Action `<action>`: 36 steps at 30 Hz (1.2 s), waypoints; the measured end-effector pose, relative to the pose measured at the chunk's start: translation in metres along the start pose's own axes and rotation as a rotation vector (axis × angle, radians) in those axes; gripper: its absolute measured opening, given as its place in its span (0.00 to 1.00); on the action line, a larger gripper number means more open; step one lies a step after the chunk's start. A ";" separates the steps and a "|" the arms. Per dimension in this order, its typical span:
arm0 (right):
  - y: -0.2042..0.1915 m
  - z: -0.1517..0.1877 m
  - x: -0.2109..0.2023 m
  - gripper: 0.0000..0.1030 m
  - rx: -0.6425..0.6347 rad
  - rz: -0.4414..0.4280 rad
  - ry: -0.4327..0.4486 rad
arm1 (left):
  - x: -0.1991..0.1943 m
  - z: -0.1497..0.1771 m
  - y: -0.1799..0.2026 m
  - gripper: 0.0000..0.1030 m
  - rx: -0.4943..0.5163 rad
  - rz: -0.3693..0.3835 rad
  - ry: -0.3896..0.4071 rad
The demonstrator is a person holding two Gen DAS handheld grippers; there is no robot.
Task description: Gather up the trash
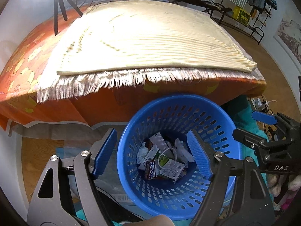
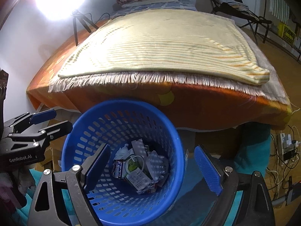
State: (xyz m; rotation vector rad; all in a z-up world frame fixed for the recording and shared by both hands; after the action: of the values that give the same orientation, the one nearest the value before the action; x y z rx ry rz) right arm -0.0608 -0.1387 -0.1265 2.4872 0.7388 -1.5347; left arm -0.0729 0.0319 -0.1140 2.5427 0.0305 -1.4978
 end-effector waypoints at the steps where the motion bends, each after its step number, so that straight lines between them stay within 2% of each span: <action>1: -0.001 -0.001 -0.002 0.90 -0.005 0.002 0.006 | -0.002 -0.001 0.000 0.77 -0.002 0.000 0.005; 11: 0.000 -0.009 -0.019 0.90 0.012 -0.005 0.055 | -0.025 -0.017 0.005 0.79 -0.031 0.013 0.069; 17: 0.000 -0.018 -0.035 0.90 0.011 -0.001 0.099 | -0.044 -0.032 0.009 0.80 -0.033 0.007 0.142; 22: -0.001 -0.028 -0.051 0.90 -0.001 0.007 0.152 | -0.061 -0.046 0.011 0.87 -0.041 0.010 0.208; 28: 0.002 -0.036 -0.060 0.90 0.009 0.012 0.192 | -0.076 -0.056 0.018 0.89 -0.036 0.003 0.270; 36: 0.009 -0.038 -0.062 0.90 0.035 0.000 0.199 | -0.081 -0.058 0.025 0.92 -0.041 0.011 0.285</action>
State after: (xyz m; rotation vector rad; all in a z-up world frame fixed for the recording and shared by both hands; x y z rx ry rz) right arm -0.0481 -0.1537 -0.0561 2.6944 0.7443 -1.3238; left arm -0.0599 0.0241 -0.0127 2.6954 0.0863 -1.1073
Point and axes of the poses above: each gripper's, at about its wrist camera, not at the fingertips, and x roughly the way its jaws point, y to its right, z to its underside, the point moved 6 cm from there along x, roughly the way its jaws point, and after that the axes turned 6 degrees about -x, right-handed, at the moved point
